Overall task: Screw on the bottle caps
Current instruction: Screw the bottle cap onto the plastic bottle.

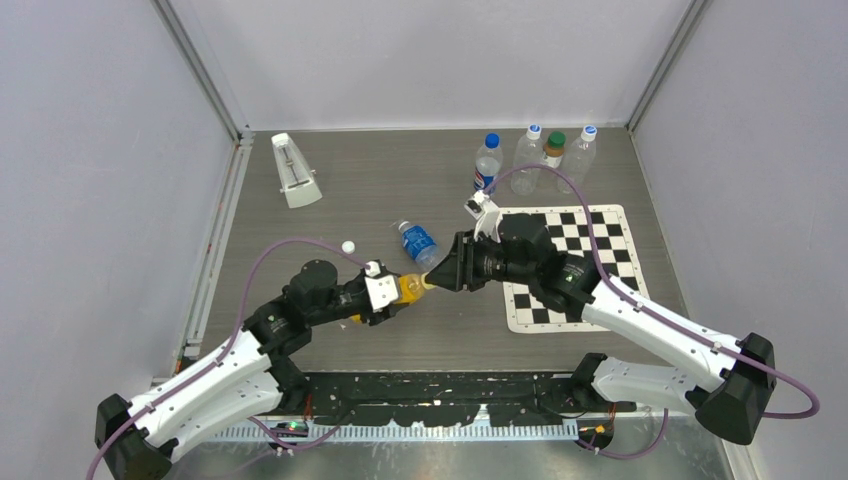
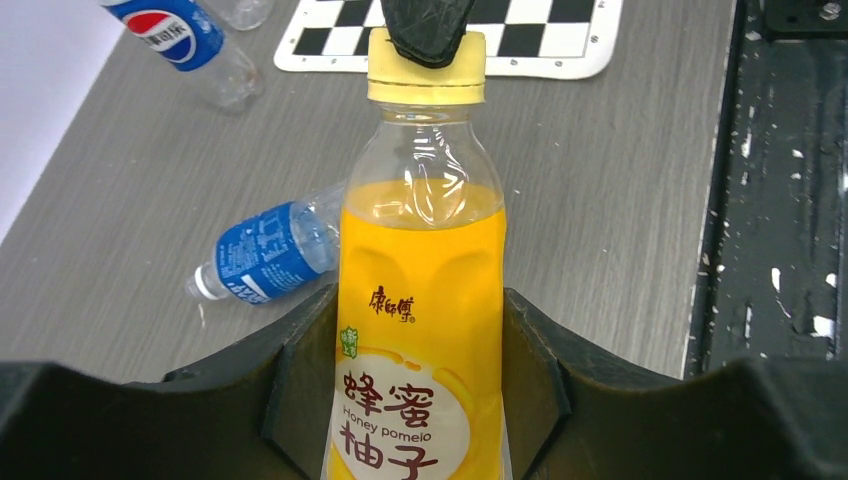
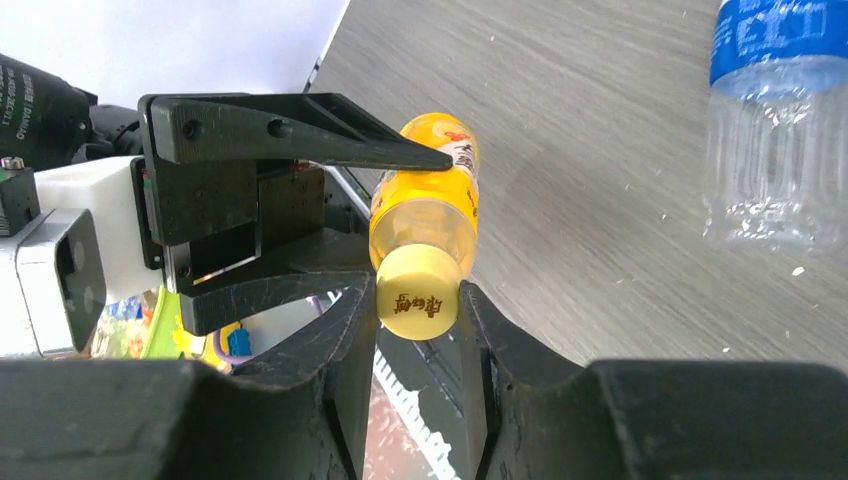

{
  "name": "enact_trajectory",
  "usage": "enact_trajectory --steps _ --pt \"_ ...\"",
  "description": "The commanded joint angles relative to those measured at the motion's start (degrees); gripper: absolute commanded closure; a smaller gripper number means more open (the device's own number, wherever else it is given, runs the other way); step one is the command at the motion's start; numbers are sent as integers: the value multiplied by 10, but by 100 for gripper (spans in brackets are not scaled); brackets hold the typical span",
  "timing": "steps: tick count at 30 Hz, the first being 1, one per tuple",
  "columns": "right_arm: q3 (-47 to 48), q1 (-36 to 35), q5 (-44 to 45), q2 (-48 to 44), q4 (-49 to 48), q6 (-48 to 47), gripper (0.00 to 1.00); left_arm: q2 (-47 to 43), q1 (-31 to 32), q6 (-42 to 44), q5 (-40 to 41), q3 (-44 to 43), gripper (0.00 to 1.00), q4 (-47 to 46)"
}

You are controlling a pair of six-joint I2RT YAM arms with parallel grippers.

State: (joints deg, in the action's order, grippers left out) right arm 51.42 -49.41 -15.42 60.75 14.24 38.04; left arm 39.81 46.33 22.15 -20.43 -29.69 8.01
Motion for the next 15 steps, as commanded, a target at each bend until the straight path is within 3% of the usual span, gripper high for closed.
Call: enact_trajectory --steps 1,3,7,11,15 --pt "16 -5 27 -13 -54 -3 66 -14 7 9 -11 -14 100 -121" --pt "36 -5 5 -17 -32 -84 49 -11 7 3 -11 -16 100 -119" --pt "74 -5 -34 -28 40 -318 36 -6 7 -9 -24 -22 100 -111" --pt "86 -5 -71 -52 91 -504 35 6 7 -12 -60 -31 100 -90" --pt "96 -5 -112 -65 132 -615 38 20 7 -15 -85 -41 100 -82"
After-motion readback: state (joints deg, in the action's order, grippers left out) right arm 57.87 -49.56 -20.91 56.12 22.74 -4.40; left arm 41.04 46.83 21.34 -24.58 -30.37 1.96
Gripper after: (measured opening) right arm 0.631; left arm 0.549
